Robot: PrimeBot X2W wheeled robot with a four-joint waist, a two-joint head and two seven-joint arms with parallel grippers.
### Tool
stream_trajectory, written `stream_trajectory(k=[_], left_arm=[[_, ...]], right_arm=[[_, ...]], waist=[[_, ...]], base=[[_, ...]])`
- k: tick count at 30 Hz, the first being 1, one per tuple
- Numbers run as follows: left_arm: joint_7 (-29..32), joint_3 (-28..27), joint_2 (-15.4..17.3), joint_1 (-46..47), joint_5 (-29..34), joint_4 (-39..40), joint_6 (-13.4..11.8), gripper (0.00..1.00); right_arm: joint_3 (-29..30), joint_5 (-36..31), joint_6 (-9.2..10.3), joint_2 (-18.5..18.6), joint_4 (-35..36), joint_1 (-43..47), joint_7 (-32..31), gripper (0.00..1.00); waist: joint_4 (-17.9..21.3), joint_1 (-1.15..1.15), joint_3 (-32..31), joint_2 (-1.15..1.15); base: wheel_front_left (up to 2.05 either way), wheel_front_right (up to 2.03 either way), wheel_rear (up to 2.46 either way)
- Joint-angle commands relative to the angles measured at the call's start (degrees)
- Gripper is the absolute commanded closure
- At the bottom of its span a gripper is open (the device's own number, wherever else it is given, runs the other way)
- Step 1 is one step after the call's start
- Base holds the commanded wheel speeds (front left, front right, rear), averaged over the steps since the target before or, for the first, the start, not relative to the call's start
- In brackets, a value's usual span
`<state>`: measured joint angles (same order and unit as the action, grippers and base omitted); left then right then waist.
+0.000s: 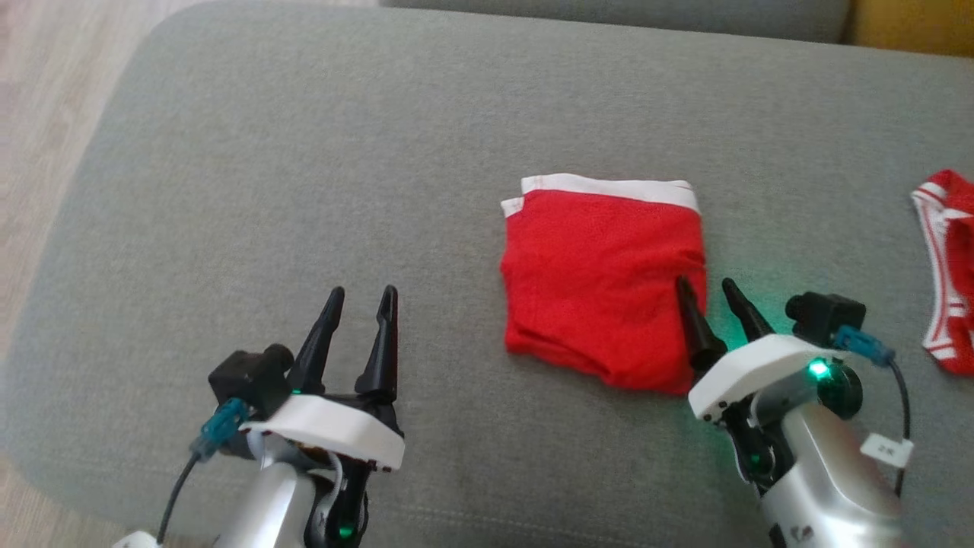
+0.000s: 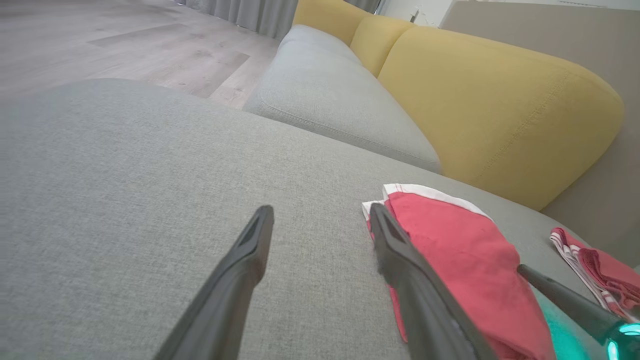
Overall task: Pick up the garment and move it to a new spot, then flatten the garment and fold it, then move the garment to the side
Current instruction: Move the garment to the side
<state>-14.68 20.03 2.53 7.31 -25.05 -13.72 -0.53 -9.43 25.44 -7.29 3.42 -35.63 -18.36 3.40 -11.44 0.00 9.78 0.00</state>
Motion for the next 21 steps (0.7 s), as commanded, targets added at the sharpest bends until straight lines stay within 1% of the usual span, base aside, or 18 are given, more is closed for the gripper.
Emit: stream_trajectory(k=[1, 4, 8, 9, 10, 11, 12, 15, 17, 18, 21], left_arm=[[-0.3, -1.3, 0.3, 2.4, -0.3, 1.4, -0.2, 0.00], [-0.3, -1.1, 0.3, 2.7, -0.4, 1.4, -0.4, 0.00], [-0.3, -0.9, 0.3, 2.8, -0.5, 1.4, -0.5, 0.00], [-0.3, -0.9, 0.3, 2.9, -0.5, 1.3, -0.6, 0.00], [-0.3, -1.0, 0.3, 2.8, -0.5, 1.4, -0.6, 0.00], [-0.3, -1.1, 0.3, 2.8, -0.5, 1.4, -0.7, 0.00], [-0.3, -1.1, 0.3, 2.8, -0.4, 1.4, -0.8, 0.00], [-0.3, -1.2, 0.3, 2.7, -0.3, 1.4, -0.8, 0.00], [-0.3, -1.3, 0.3, 2.6, -0.2, 1.4, -0.8, 0.00], [-0.3, -1.3, 0.3, 2.6, -0.2, 1.4, -0.8, 0.00], [-0.3, -1.5, 0.3, 2.6, -0.3, 1.5, -0.8, 0.00]], right_arm=[[-1.7, 0.8, -0.20, -0.5, 0.9, -2.7, -0.4, 0.00], [-2.6, 2.8, -0.20, -0.5, -1.4, -4.0, -1.1, 0.00], [-4.1, 4.0, -0.20, -0.5, -4.1, -5.3, -1.2, 0.00], [-4.5, 4.2, -0.20, -0.4, -4.7, -5.5, -1.2, 0.15], [-4.8, 4.3, -0.20, -0.4, -5.2, -5.8, -1.0, 0.60], [-5.3, 4.2, -0.20, -0.2, -5.6, -6.1, -0.7, 0.96], [-5.8, 3.9, -0.20, 0.1, -5.9, -6.3, 0.0, 1.00], [-8.0, 1.0, -0.20, 1.6, -6.6, -7.4, 3.2, 1.00], [-10.5, -2.0, -0.20, 3.0, -6.6, -8.2, 5.4, 1.00], [-10.5, -2.0, -0.20, 3.0, -6.6, -8.2, 5.4, 1.00], [-13.2, -5.9, -0.20, 5.4, -6.8, -9.4, 7.4, 1.00]], waist=[[-1.1, 0.00, 0.8, 0.00], [-1.9, 0.00, 1.2, 0.00], [-2.4, 0.00, 1.3, 0.00], [-2.4, 0.00, 1.3, 0.00], [-2.3, 0.00, 1.3, 0.00], [-2.2, 0.00, 1.2, 0.00], [-2.0, 0.00, 1.1, 0.00], [-0.9, 0.00, 0.7, 0.00], [0.0, 0.00, 0.3, 0.00], [0.0, 0.00, 0.3, 0.00], [1.7, 0.00, -0.3, 0.00]], base=[[0.00, 0.00, 0.00], [0.00, 0.00, 0.00], [0.00, 0.00, 0.00], [0.00, 0.00, 0.00], [0.00, 0.00, 0.00], [0.00, 0.00, 0.00], [0.00, 0.00, 0.00], [0.00, 0.00, 0.00], [0.00, 0.00, 0.00], [0.00, 0.00, 0.00], [0.00, 0.00, 0.00]])
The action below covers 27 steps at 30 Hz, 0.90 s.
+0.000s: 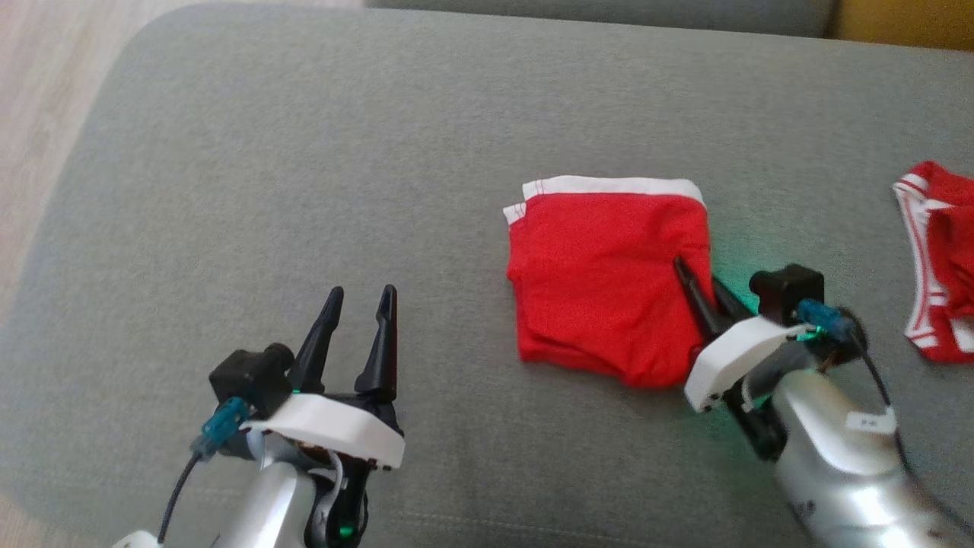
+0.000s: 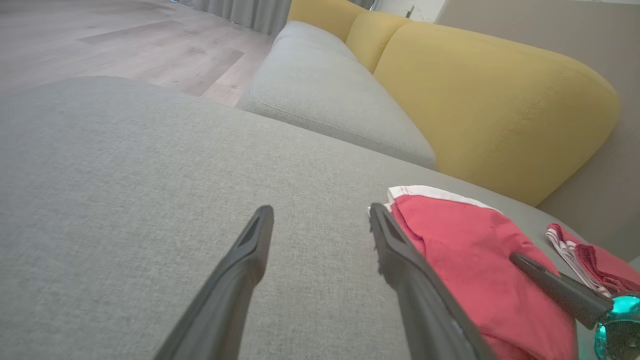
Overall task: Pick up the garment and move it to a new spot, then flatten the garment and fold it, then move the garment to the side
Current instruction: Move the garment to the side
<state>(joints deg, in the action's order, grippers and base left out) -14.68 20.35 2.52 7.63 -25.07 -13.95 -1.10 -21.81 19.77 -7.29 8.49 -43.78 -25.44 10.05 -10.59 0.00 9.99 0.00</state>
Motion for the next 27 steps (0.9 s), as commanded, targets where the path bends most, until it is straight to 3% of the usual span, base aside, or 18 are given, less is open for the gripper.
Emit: stream_trajectory(k=[1, 8, 19, 23, 27], left_arm=[[-0.3, -1.9, 0.4, 2.2, -0.3, 1.8, -0.2, 0.00], [-0.3, -2.2, 0.4, 2.1, -0.2, 2.1, -0.2, 0.00], [-0.3, -2.2, 0.4, 4.9, 1.3, 2.6, 0.6, 0.00], [-0.3, -2.0, 0.4, 6.4, 1.9, 2.7, 0.8, 0.00], [-0.3, -2.2, 0.4, 8.1, 2.4, 3.3, 0.9, 0.00]], right_arm=[[-1.6, -1.4, -0.20, 1.3, 1.3, -2.7, 1.1, 1.00], [-9.0, -8.2, -0.20, 11.6, 4.3, -5.7, -0.1, 1.00], [-16.2, -1.3, -0.20, 37.0, 13.0, -13.2, -7.3, 1.00], [-14.6, 0.7, -0.20, 41.4, 12.2, -15.1, -9.3, 1.00], [-9.4, 0.0, -0.20, 42.5, 9.8, -16.4, -13.1, 1.00]], waist=[[1.5, 0.00, -0.8, 0.00], [6.6, 0.00, -1.2, 0.00], [13.1, 0.00, 5.1, 0.00], [14.0, 0.00, 7.7, 0.00], [14.5, 0.00, 10.4, 0.00]], base=[[0.00, 0.00, 0.00], [0.00, 0.00, 0.00], [0.00, 0.00, 0.00], [0.00, 0.00, 0.00], [0.00, 0.00, 0.00]])
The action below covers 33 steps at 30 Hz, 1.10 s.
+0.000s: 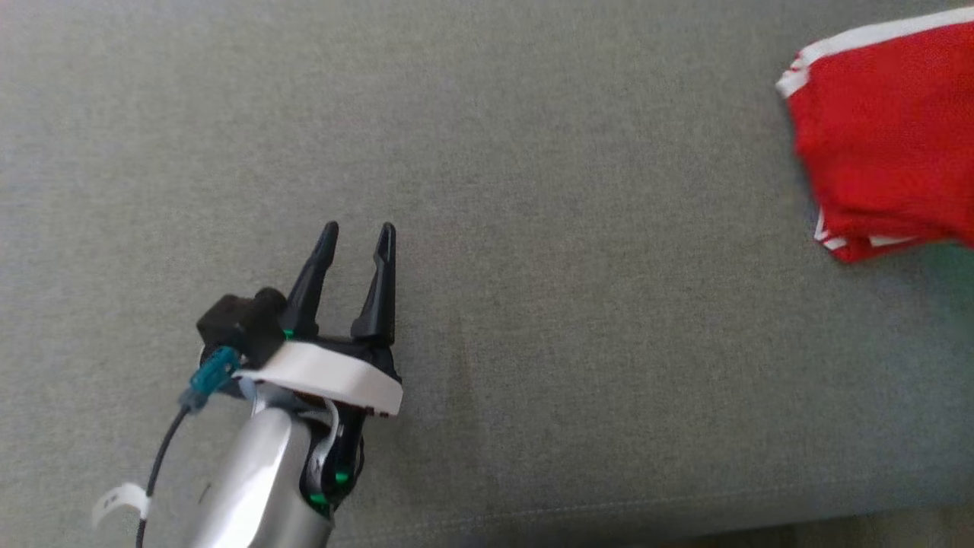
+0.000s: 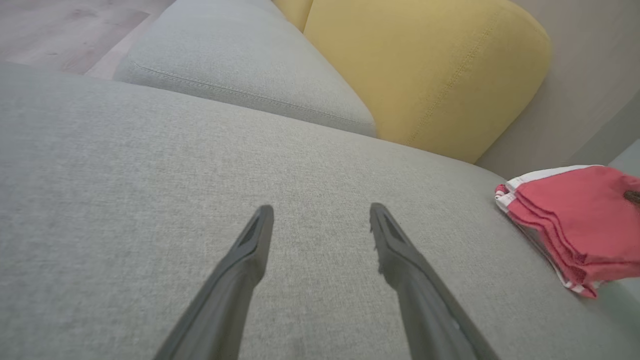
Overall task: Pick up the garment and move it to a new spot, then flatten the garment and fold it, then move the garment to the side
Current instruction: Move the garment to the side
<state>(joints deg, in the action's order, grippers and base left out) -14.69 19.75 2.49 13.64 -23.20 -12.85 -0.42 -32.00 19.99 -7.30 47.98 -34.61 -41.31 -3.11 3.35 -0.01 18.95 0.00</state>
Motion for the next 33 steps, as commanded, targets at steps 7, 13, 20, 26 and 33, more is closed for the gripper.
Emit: stream_trajectory(k=[7, 13, 20, 26, 33], left_arm=[[-0.3, -1.5, 0.4, 4.6, 0.8, 2.5, 0.5, 0.00], [-0.3, -1.6, 0.4, 5.2, 0.7, 2.2, 0.6, 0.00], [-0.3, -1.6, 0.4, 5.3, 0.0, 1.4, 0.8, 0.00], [-0.3, -1.8, 0.4, 4.7, -0.9, 1.2, 0.6, 0.00], [-0.3, -3.2, 0.4, 2.6, -1.5, 1.8, 0.2, 0.00]], right_arm=[[7.6, -3.0, -0.19, 2.1, -0.3, 0.1, -2.2, 1.00], [11.7, -3.1, -0.19, 0.5, 1.2, 1.6, -3.0, 0.68], [15.2, -3.4, -0.19, -1.0, 4.9, 3.7, -5.2, 0.00], [17.3, -5.4, -0.19, -3.1, 9.9, 3.9, -7.2, 0.00], [19.2, -5.4, -0.19, -11.7, 15.8, 4.5, -4.9, 0.00]], waist=[[0.5, 0.01, 4.5, 0.00], [0.6, 0.01, 4.9, 0.00], [0.4, 0.01, 3.4, 0.00], [-0.3, 0.01, 0.5, 0.00], [-1.8, 0.01, -4.8, 0.00]], base=[[0.00, 0.00, 0.00], [0.00, 0.00, 0.00], [0.00, 0.00, 0.00], [0.00, 0.00, 0.00], [0.00, 0.00, 0.00]])
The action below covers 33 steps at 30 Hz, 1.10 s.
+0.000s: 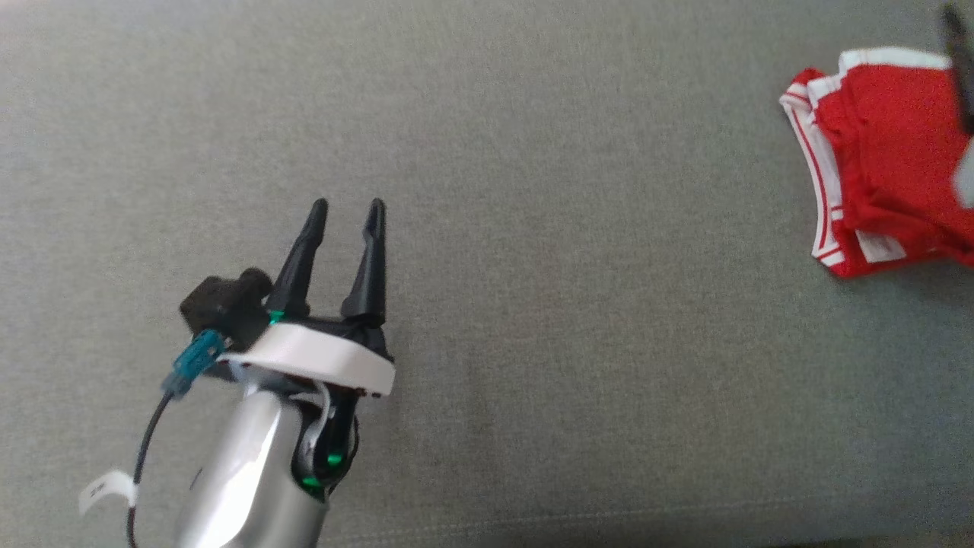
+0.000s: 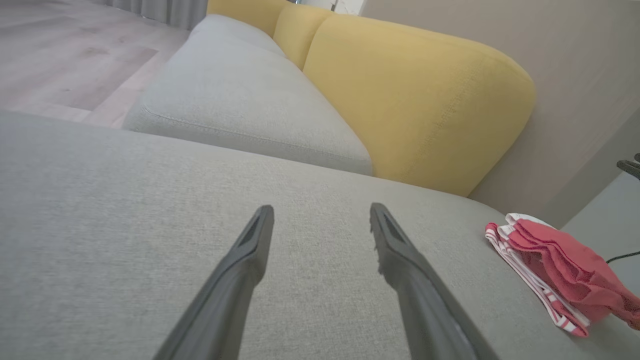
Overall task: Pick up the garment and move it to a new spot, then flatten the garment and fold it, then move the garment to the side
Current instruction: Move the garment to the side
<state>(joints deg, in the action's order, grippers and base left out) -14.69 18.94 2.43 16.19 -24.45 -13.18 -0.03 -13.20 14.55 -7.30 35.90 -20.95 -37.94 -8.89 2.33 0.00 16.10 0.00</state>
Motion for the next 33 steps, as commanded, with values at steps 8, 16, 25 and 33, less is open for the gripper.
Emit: stream_trajectory(k=[8, 16, 25, 33], left_arm=[[-0.3, -6.7, 0.4, -3.6, 0.3, 3.8, -0.4, 0.00], [-0.3, -8.5, 0.4, -8.7, 0.4, 2.3, 0.9, 0.00], [-0.3, -9.0, 0.4, -13.3, 3.2, 2.5, 2.7, 0.00], [-0.3, -9.7, 0.4, -14.8, 4.2, 4.2, 1.2, 0.00]], right_arm=[[2.8, -0.7, -0.19, -14.6, 5.2, 7.8, 10.4, 0.00], [5.0, -4.4, -0.19, -26.7, 1.6, 18.3, 17.9, 0.00], [8.2, -7.1, -0.19, -32.5, 1.0, 27.1, 21.6, 0.00], [8.1, -5.9, -0.19, -33.0, 1.6, 30.3, 22.6, 0.00]], waist=[[-2.6, 0.00, -8.8, 0.00], [-3.7, 0.00, -13.7, 0.00], [-3.5, 0.00, -16.0, 0.00], [-3.2, 0.00, -16.3, 0.00]], base=[[0.00, 0.00, 0.00], [0.00, 0.00, 0.00], [0.00, 0.00, 0.00], [0.00, 0.00, 0.00]])
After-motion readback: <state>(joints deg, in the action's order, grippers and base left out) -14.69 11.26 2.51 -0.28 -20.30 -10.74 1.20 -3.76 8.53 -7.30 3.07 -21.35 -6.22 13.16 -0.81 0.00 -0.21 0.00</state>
